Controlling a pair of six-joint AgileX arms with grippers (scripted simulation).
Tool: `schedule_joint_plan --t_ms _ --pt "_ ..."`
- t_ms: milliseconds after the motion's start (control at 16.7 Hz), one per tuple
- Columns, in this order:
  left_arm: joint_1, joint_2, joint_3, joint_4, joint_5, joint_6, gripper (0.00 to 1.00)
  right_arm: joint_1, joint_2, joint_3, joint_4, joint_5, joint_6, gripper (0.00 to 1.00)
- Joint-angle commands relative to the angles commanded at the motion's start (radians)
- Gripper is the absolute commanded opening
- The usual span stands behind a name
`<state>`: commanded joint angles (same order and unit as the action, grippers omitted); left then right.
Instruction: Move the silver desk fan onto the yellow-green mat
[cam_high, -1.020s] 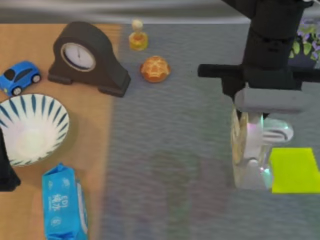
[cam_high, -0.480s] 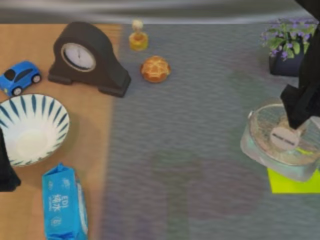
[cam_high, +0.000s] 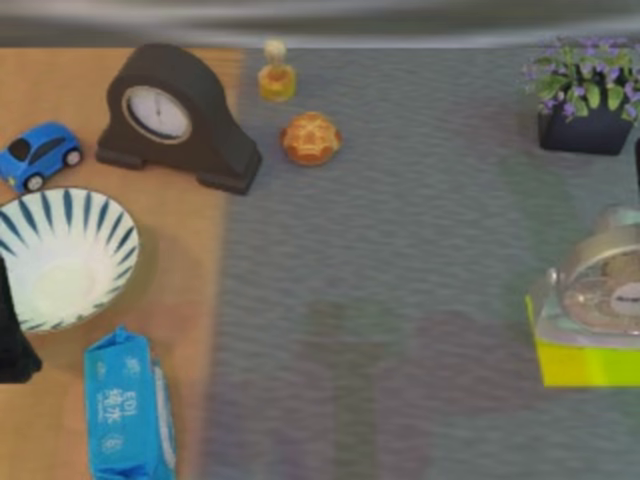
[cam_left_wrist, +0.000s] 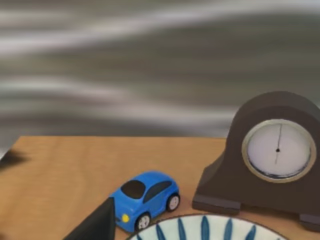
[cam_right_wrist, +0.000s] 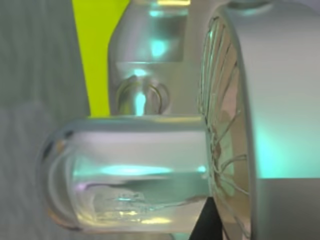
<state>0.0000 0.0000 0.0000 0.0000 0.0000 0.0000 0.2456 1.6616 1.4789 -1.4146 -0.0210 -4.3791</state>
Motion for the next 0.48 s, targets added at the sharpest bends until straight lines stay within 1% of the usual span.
schedule_joint_plan --t_ms 180,480 --pt "0.000 0.000 0.000 0.000 0.000 0.000 1.00 -0.017 -0.015 -0.030 0.019 0.015 -0.089 0.00" --pt "0.000 0.000 0.000 0.000 0.000 0.000 1.00 -0.019 -0.017 -0.034 0.021 0.016 -0.099 0.00"
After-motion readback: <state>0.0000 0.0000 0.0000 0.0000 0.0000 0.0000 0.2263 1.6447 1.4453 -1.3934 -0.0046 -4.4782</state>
